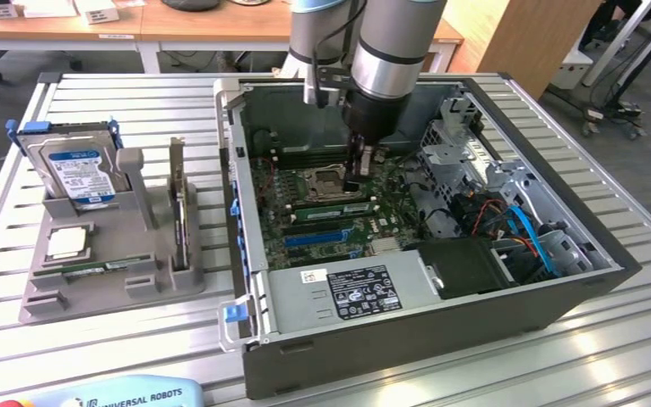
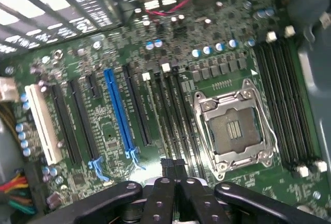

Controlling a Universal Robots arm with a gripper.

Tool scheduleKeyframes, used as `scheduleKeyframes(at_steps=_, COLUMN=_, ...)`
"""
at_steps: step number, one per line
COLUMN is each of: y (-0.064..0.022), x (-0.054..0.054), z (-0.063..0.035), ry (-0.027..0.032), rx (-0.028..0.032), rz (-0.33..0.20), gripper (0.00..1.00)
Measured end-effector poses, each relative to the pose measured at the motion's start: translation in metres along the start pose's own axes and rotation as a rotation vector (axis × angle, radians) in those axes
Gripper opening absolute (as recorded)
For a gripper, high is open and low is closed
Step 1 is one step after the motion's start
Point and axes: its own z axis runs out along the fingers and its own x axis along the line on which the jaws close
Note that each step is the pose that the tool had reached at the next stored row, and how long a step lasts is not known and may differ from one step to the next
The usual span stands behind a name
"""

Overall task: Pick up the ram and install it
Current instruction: 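Press down the ram until it locks into place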

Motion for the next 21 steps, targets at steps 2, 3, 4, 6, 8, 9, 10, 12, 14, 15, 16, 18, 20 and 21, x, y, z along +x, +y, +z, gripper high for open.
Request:
scheduleKeyframes(at_steps=2, y=0.0000, x=0.0000, z=0.0002, ry=-0.0009, rx=0.0001, rz=0.037, gripper=0.10)
scheduleKeyframes(at_steps=3, y=0.0000, x=0.0000, z=0.0004, ry=-0.0015, rx=0.0001, rz=0.055, gripper=0.10)
scheduleKeyframes(at_steps=4, y=0.0000, x=0.0000, z=0.0004, ry=-0.0019, rx=0.0001, rz=0.073, gripper=0.10)
scheduleKeyframes(at_steps=6, y=0.0000, x=0.0000, z=0.0007, ry=-0.0030, rx=0.0002, rz=0.109, gripper=0.10)
scheduleKeyframes(at_steps=8, y=0.0000, x=0.0000, z=0.0010, ry=-0.0040, rx=0.0002, rz=0.147, gripper=0.10)
scheduleKeyframes(at_steps=9, y=0.0000, x=0.0000, z=0.0011, ry=-0.0045, rx=0.0003, rz=0.165, gripper=0.10)
scheduleKeyframes(at_steps=10, y=0.0000, x=0.0000, z=0.0012, ry=-0.0050, rx=0.0003, rz=0.183, gripper=0.10)
scheduleKeyframes(at_steps=12, y=-0.0001, x=0.0000, z=0.0014, ry=-0.0059, rx=0.0004, rz=0.218, gripper=0.10)
scheduleKeyframes(at_steps=14, y=-0.0001, x=0.0000, z=0.0017, ry=-0.0068, rx=0.0004, rz=0.254, gripper=0.10)
scheduleKeyframes(at_steps=15, y=-0.0001, x=0.0000, z=0.0019, ry=-0.0073, rx=0.0004, rz=0.272, gripper=0.10)
scheduleKeyframes(at_steps=16, y=-0.0001, x=0.0000, z=0.0021, ry=-0.0079, rx=0.0004, rz=0.292, gripper=0.10)
scheduleKeyframes(at_steps=18, y=-0.0001, x=0.0000, z=0.0025, ry=-0.0089, rx=0.0005, rz=0.328, gripper=0.10)
scheduleKeyframes(at_steps=20, y=-0.0001, x=0.0000, z=0.0029, ry=-0.0100, rx=0.0006, rz=0.363, gripper=0.10)
scheduleKeyframes(at_steps=21, y=-0.0001, x=0.0000, z=0.0031, ry=-0.0104, rx=0.0006, rz=0.380, gripper=0.10)
